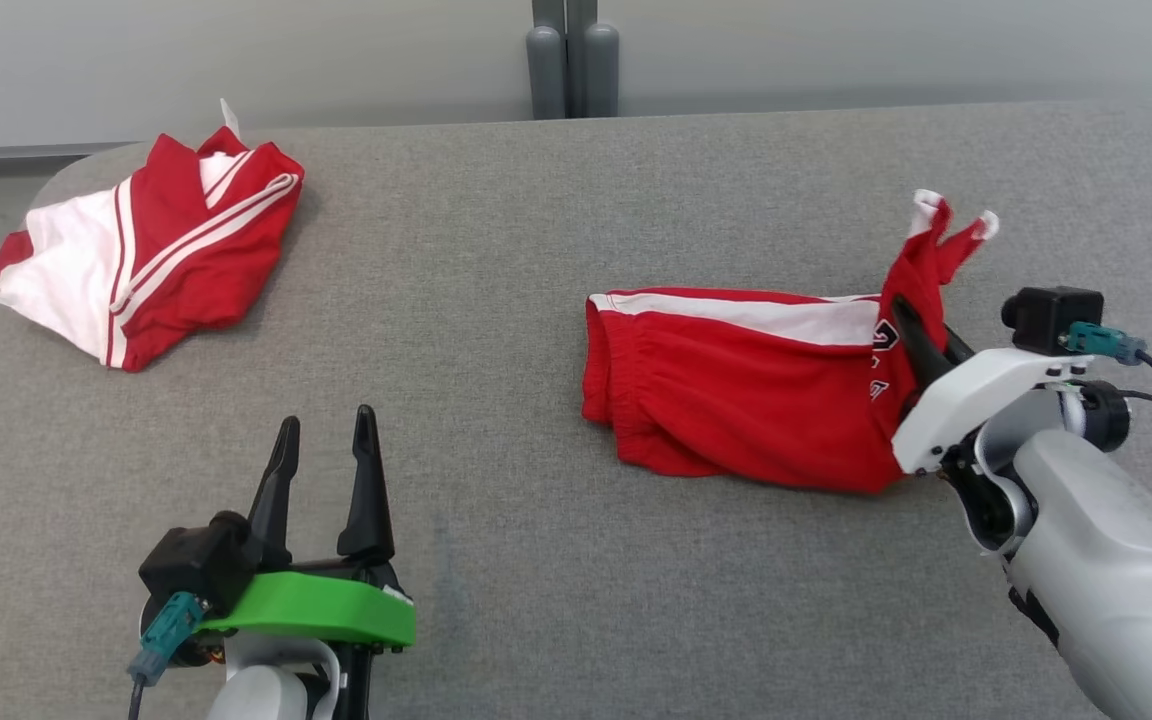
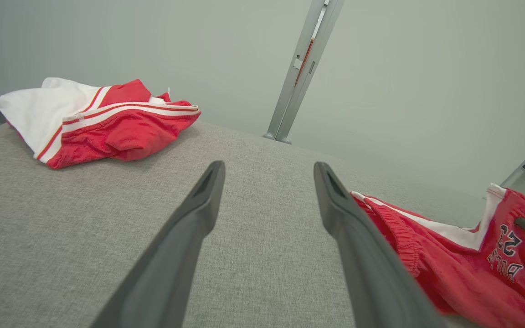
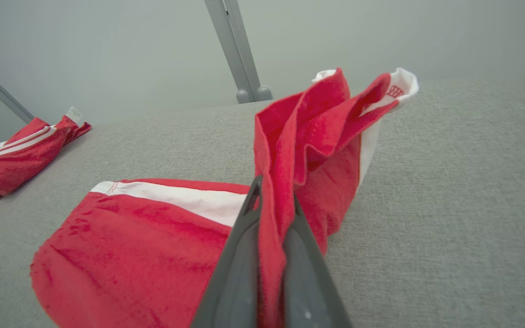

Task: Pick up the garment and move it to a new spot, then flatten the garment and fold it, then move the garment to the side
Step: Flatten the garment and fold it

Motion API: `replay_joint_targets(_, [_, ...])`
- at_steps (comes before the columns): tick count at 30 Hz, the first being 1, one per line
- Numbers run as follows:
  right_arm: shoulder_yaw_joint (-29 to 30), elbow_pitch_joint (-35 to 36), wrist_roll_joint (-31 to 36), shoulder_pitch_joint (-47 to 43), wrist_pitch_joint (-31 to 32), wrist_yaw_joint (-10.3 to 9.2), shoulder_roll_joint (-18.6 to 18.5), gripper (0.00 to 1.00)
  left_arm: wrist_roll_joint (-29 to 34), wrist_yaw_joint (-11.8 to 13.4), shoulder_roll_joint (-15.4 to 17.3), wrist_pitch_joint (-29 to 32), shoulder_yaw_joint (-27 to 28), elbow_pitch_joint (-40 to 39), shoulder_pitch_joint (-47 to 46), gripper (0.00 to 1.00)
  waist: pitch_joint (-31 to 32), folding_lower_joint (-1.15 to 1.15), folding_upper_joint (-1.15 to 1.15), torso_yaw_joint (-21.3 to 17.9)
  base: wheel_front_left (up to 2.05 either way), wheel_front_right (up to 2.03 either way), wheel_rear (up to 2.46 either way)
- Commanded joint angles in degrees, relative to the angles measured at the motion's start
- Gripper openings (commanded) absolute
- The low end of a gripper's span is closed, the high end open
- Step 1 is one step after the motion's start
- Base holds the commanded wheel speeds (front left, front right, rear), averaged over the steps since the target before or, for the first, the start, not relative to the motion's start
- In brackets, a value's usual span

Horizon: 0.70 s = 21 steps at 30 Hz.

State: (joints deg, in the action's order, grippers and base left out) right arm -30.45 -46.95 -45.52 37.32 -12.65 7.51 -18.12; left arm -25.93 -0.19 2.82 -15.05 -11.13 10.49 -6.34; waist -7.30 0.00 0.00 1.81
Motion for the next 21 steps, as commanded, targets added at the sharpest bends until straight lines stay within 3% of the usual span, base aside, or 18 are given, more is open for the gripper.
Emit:
replay_joint_targets(1, [-0.76, 1.16, 0.69, 0.62, 0.41, -0.04, 0.73, 0.00, -0.53, 0.24, 0.15, -0.19, -0.04, -0.07, 0.54, 1.00, 0.67, 0.00, 0.00, 0.93, 0.00, 0.00, 0.00])
replay_joint_targets(9, [-4.41, 4.58, 1.97, 1.12, 2.94, -0.04, 5.12, 0.00, -1.18, 0.35, 0.15, -0.19, -0.43, -0.12, 0.68, 1.00, 1.08, 0.00, 0.00, 3.34, 0.00, 0.00, 0.00])
replay_joint_targets(21, [-10.03, -0.55, 3.05, 1.52, 4.43, -0.03, 9.23, 0.00, -1.44, 0.57, 0.14, -0.19, -0.78, -0.15, 0.73, 1.00, 1.06, 0.00, 0.00, 6.20, 0.00, 0.00, 0.00])
